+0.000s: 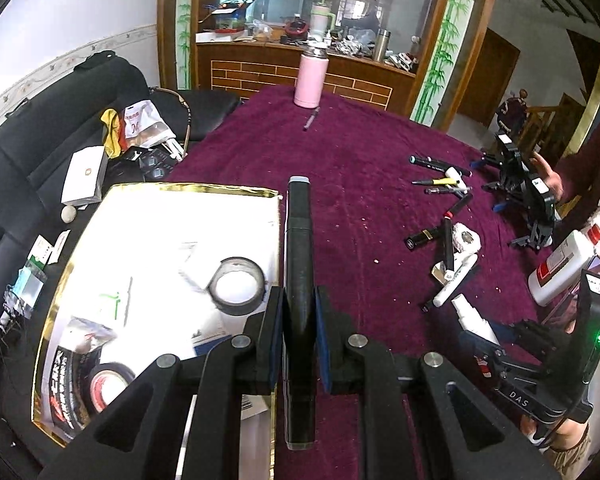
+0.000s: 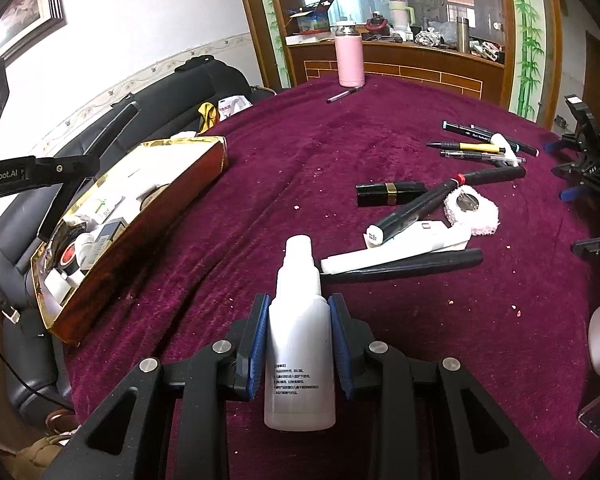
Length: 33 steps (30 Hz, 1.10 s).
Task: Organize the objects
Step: 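Carry the black pen and white dropper bottle toward the tray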
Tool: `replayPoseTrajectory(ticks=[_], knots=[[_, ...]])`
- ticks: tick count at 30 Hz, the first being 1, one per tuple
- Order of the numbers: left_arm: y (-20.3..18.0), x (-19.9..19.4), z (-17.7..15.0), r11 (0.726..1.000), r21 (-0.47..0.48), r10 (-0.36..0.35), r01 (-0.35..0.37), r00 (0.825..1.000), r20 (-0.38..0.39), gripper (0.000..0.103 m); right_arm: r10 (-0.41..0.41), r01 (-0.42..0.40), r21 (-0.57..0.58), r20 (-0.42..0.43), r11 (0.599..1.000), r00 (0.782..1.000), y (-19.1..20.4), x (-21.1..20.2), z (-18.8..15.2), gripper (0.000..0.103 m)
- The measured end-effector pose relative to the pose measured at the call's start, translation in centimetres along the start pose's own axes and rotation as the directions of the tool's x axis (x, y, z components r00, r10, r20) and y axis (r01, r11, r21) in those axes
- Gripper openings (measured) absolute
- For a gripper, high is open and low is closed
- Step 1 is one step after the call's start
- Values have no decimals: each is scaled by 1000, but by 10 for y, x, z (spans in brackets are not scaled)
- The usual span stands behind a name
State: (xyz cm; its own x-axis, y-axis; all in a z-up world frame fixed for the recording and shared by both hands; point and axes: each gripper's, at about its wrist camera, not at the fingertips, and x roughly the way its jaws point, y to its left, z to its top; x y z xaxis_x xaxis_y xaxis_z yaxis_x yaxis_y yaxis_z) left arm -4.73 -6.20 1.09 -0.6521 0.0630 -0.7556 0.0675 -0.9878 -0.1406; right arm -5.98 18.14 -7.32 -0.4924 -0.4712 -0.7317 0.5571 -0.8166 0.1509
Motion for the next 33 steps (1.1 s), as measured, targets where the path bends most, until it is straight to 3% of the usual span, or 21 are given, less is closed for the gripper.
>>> replayPoseTrajectory(ticks=[19, 33], knots=[[81, -30, -4, 989, -136, 63, -57, 997, 42, 15, 20, -19, -72, 9, 997, 1000, 44, 1, 13, 32], [111, 16, 8, 978, -195, 69, -75, 997, -36, 15, 18, -17, -84, 7, 996, 1000, 52, 3, 17, 32]])
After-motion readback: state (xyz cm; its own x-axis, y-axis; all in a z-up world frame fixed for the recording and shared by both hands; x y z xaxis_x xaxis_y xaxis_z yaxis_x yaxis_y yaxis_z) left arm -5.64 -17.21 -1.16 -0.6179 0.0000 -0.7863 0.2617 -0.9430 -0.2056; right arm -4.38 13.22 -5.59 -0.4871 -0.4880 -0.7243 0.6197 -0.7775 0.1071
